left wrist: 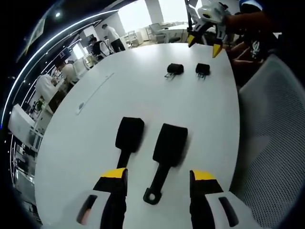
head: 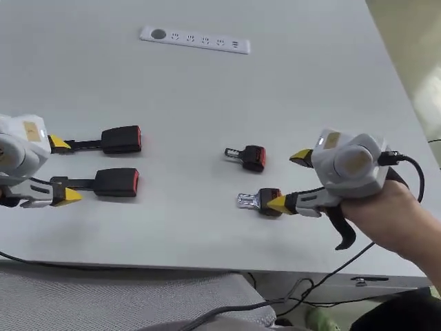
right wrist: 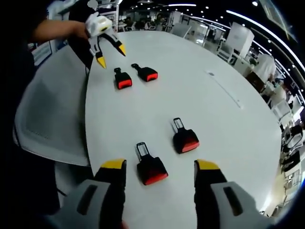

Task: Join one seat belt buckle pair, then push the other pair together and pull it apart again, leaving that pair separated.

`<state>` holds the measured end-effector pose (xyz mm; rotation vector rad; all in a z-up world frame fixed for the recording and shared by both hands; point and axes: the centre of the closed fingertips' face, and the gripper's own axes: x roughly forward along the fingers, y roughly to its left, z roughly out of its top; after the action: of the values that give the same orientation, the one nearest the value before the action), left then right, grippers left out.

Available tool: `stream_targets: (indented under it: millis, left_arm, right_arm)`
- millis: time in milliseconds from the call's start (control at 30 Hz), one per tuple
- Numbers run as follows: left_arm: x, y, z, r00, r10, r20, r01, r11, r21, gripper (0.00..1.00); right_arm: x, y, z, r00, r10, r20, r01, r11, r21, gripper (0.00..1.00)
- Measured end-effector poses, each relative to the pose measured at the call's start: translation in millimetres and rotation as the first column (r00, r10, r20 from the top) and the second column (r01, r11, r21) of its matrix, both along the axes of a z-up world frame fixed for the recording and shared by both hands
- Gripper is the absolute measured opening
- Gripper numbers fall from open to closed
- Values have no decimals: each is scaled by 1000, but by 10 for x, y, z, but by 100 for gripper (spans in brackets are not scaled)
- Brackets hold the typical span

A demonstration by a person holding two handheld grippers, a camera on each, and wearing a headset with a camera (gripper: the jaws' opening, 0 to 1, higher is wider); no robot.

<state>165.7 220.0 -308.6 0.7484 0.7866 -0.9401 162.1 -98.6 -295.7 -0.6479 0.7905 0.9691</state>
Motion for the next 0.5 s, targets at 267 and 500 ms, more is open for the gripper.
stream_targets:
  millis: [267, 500]
  left_arm:
    - [-19, -119, -133, 996, -84, -33, 85, 996, 31, 48]
    - [16, -249, -195, 988, -155, -29, 156, 987, 40, 42]
  right_arm:
    - [-56, 4, -173, 994, 104, -42, -106, 993, -55, 52]
    - [-120, -14, -310, 984, 155, -84, -162, 983, -87, 44]
